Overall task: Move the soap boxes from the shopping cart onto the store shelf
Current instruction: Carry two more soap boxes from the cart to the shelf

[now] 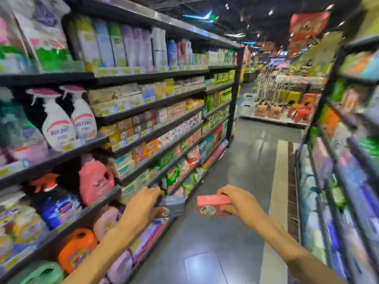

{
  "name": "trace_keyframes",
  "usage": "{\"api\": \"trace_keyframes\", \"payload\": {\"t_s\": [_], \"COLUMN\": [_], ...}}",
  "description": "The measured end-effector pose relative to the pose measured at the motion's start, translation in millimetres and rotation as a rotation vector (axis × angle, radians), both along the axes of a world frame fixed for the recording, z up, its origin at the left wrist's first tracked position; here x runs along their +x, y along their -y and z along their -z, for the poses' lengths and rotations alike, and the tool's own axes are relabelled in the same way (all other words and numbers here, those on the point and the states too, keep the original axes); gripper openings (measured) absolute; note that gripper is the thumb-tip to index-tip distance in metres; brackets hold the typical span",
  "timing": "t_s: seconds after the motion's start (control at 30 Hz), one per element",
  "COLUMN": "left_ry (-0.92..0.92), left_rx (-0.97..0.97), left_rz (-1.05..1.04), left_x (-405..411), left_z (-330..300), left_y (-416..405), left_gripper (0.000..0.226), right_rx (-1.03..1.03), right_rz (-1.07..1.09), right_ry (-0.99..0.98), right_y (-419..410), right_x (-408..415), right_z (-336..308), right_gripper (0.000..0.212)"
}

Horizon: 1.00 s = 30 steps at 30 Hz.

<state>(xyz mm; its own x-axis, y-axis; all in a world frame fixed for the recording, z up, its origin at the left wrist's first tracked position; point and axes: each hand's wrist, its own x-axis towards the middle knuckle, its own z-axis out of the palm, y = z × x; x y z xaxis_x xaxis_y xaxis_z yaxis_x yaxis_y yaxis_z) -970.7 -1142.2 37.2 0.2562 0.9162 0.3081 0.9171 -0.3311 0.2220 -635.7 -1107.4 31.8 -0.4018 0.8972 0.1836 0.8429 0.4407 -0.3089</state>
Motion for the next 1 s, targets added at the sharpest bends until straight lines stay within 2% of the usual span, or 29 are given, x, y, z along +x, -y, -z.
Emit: {"api": "trace_keyframes", "payload": {"t_s": [0.27, 0.5, 0.77, 1.0], "left_ry": [0.01, 0.034, -0.001, -0.011], "left_rx": [0.049, 0.08, 0.111, 0.131], "left_rz": [0.047, 0.085, 0.088, -0.07], "left_x": [70.5, 104.2, 104.1, 65.9], "left_z": [-31.7, -39.2, -53.9, -59.2], "left_y": [-108.2, -236.7, -397.1, -485.8], "left_gripper": [0.03, 0.029, 0.023, 0.032], "right_rx": [-0.029, 0.012, 0.06, 0.07], "right_rz": [0.164, 0.205, 0.176, 0.03], "right_ry": [-0.009, -0.012, 0.003, 0.027], "right_y": [-90.0, -204.0, -365.0, -510.7], "right_x": [76.7, 115.7, 113.8, 69.3], "right_z": [-36.0, -43.5, -64.6, -70.2], "right_gripper": [0.037, 0.037, 0.037, 0.042]}}
